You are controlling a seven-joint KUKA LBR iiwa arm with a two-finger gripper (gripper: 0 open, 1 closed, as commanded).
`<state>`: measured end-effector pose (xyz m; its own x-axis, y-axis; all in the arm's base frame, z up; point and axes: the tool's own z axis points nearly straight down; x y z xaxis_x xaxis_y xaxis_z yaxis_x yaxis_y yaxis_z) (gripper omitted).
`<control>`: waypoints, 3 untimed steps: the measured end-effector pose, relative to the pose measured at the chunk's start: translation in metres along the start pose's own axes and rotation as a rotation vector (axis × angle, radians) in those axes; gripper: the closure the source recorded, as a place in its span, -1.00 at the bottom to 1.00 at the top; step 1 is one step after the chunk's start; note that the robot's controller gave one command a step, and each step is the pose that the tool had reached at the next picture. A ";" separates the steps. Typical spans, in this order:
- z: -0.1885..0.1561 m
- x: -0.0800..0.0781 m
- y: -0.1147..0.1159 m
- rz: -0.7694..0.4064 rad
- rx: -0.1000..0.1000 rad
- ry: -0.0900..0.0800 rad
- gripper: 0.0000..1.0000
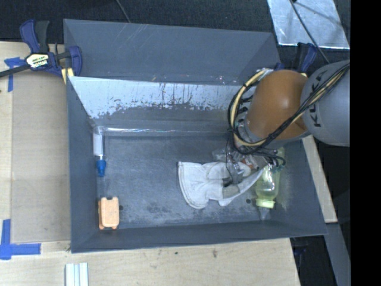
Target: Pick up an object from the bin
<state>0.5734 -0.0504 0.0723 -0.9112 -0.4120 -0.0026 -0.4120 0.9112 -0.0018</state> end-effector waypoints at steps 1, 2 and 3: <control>0.000 0.000 0.000 0.000 0.000 0.000 1.00; -0.001 0.000 0.000 0.000 0.000 0.000 1.00; -0.039 0.009 0.009 -0.069 0.001 -0.002 1.00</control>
Offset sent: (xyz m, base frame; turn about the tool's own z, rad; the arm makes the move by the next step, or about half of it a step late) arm 0.0092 0.0123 0.1380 0.0272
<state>0.5614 -0.0463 0.1115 -0.8808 -0.4735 -0.0048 -0.4735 0.8808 -0.0031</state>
